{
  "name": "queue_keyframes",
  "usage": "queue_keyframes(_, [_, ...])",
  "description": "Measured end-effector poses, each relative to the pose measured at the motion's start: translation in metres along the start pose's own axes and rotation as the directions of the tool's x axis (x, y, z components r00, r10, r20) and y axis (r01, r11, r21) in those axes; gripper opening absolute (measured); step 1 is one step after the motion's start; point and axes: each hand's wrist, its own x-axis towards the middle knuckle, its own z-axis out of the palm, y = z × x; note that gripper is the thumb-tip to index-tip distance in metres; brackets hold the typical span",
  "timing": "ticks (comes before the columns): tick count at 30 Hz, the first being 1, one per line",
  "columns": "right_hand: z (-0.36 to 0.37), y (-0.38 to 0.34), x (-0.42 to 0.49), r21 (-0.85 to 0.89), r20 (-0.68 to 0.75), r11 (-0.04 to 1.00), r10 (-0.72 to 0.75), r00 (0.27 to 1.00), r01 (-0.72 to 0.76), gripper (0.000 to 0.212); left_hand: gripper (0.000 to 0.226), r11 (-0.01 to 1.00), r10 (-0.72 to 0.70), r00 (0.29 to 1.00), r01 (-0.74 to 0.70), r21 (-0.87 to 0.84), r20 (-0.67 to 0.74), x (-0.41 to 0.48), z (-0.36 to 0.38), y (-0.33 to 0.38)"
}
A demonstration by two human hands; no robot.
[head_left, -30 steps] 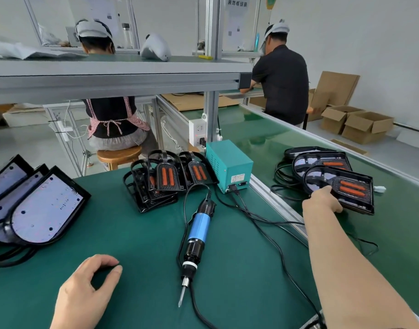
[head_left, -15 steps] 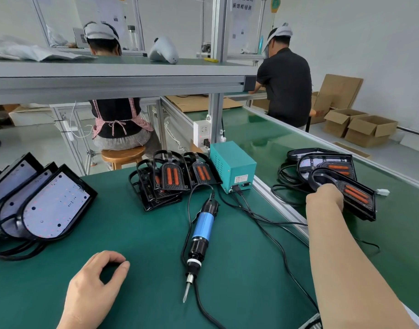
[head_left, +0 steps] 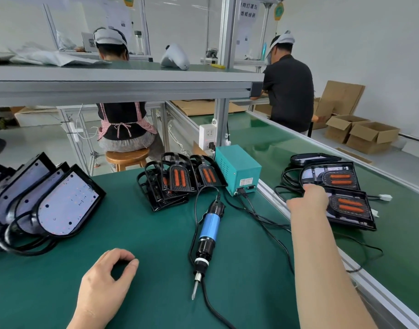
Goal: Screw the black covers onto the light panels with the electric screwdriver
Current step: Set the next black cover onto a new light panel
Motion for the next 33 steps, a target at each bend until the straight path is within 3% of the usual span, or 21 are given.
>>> queue_keyframes(1, [0.007,0.004,0.0,0.149,0.074,0.987,0.055,0.996,-0.065,0.059,0.02,1.0,0.002,1.0,-0.002,0.002,0.003,0.0,0.0,0.0])
queue_keyframes(2, [0.018,0.007,-0.009,0.333,0.145,0.916,0.183,0.972,-0.222,0.055,0.02,1.0,0.002,1.0,-0.002,0.004,0.006,0.0,0.0,-0.001])
queue_keyframes(3, [0.025,0.012,-0.012,0.414,0.223,0.879,0.152,0.963,-0.235,0.05,0.021,1.0,0.006,1.0,-0.006,0.006,0.007,0.0,0.0,-0.001])
queue_keyframes(8, [0.064,0.035,-0.071,0.239,0.403,0.929,0.17,0.899,-0.282,0.046,0.023,0.999,0.028,1.0,-0.028,0.016,0.003,-0.001,0.0,-0.002])
queue_keyframes(11, [0.085,0.055,-0.094,0.048,0.54,0.966,0.19,0.82,-0.255,0.013,0.024,0.999,0.042,0.999,-0.042,0.025,0.0,0.0,0.0,-0.003])
queue_keyframes(15, [0.113,0.083,-0.103,-0.171,0.638,0.967,0.254,0.727,-0.188,0.014,0.025,0.998,0.052,0.999,-0.052,0.02,-0.013,0.001,0.001,-0.005])
queue_keyframes(18, [0.128,0.098,-0.114,-0.335,0.706,0.942,0.272,0.654,-0.031,0.028,0.024,0.999,0.045,0.999,-0.045,0.007,-0.019,0.001,0.001,-0.004])
queue_keyframes(22, [0.145,0.115,-0.128,-0.398,0.744,0.884,0.155,0.65,0.245,0.017,0.024,0.999,0.033,0.999,-0.033,-0.008,-0.028,0.0,0.0,-0.002])
queue_keyframes(25, [0.16,0.126,-0.138,-0.376,0.783,0.747,-0.06,0.619,0.548,0.012,0.022,0.999,0.03,0.999,-0.031,-0.017,-0.029,0.0,-0.001,-0.002])
queue_keyframes(28, [0.173,0.129,-0.15,-0.423,0.81,0.475,-0.183,0.557,0.771,0.02,0.022,0.999,0.03,0.999,-0.031,-0.022,-0.034,-0.001,-0.001,-0.001])
queue_keyframes(31, [0.187,0.13,-0.158,-0.463,0.824,0.238,-0.24,0.513,0.854,0.028,0.023,0.999,0.025,0.999,-0.027,-0.028,-0.039,-0.001,-0.001,0.0])
queue_keyframes(33, [0.193,0.13,-0.16,-0.495,0.81,0.174,-0.263,0.525,0.851,0.031,0.023,0.999,0.02,0.999,-0.021,-0.031,-0.041,-0.001,-0.001,0.0])
